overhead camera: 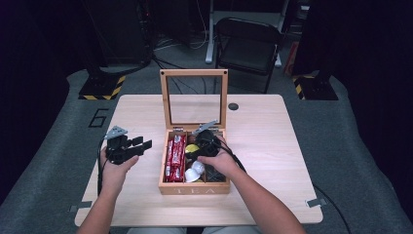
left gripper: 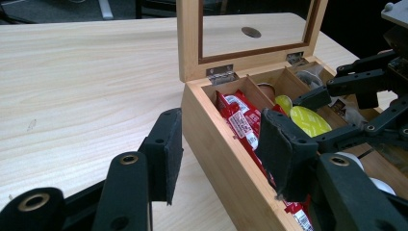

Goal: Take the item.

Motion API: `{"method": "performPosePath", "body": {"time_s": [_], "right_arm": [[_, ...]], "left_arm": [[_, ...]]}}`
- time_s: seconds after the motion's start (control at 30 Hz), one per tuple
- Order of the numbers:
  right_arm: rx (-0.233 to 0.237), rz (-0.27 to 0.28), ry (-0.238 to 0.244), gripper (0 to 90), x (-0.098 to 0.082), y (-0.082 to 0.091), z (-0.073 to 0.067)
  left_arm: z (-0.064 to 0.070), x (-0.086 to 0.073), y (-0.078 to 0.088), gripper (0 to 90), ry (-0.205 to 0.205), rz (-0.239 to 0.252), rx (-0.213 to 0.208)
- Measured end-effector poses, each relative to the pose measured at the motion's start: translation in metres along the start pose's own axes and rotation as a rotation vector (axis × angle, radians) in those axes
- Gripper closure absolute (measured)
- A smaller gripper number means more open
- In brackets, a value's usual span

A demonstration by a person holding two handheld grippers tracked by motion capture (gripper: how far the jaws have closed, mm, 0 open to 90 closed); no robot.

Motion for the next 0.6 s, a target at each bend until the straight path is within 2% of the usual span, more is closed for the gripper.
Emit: {"method": "performPosePath", "body": {"time_s": [0.6], "right_arm": [[-0.009, 0.009, 0.004, 37.0, 0.0034, 0.0062, 0.0009]], "left_arm": [[0.0, 0.0008, 0.0005, 51.5, 0.002, 0.01, 0.004]]}}
Point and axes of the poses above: each handheld gripper's, and its own axes: y roughly backward along the jaws, x roughly out of its top, z roughly to its right, the point moved 9 cm from there along -y, roughly forward along the jaws, and after that the axes turned 14 degrees about -x, right-handed, at the moved point
